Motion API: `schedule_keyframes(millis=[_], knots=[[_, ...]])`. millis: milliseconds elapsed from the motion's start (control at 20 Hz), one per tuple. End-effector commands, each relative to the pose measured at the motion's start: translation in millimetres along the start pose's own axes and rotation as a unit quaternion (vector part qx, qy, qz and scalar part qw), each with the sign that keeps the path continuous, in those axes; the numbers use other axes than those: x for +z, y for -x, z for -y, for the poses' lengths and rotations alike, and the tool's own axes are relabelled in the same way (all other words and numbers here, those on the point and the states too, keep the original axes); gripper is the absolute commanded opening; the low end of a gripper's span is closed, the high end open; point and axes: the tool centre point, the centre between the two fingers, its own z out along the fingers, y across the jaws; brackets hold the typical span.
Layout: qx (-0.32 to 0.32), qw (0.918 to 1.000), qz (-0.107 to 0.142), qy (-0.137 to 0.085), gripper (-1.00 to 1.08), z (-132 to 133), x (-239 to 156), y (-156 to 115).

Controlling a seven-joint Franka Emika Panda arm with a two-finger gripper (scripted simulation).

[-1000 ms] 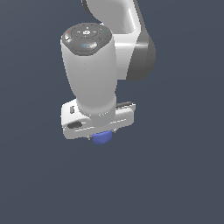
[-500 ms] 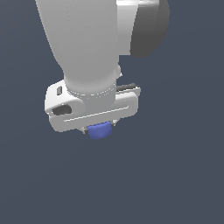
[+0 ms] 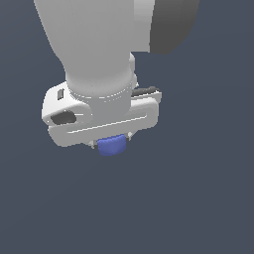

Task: Pick up the object and move it to a goal position.

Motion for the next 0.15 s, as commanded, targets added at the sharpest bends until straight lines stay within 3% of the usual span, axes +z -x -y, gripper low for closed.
schedule_keyframes(millis=[0, 100], knots=[[0.0, 1.0, 0.0, 0.0, -1.0, -0.2, -1.4, -0.5], [0.0, 1.0, 0.0, 0.0, -1.0, -0.3, -1.5, -0.7]])
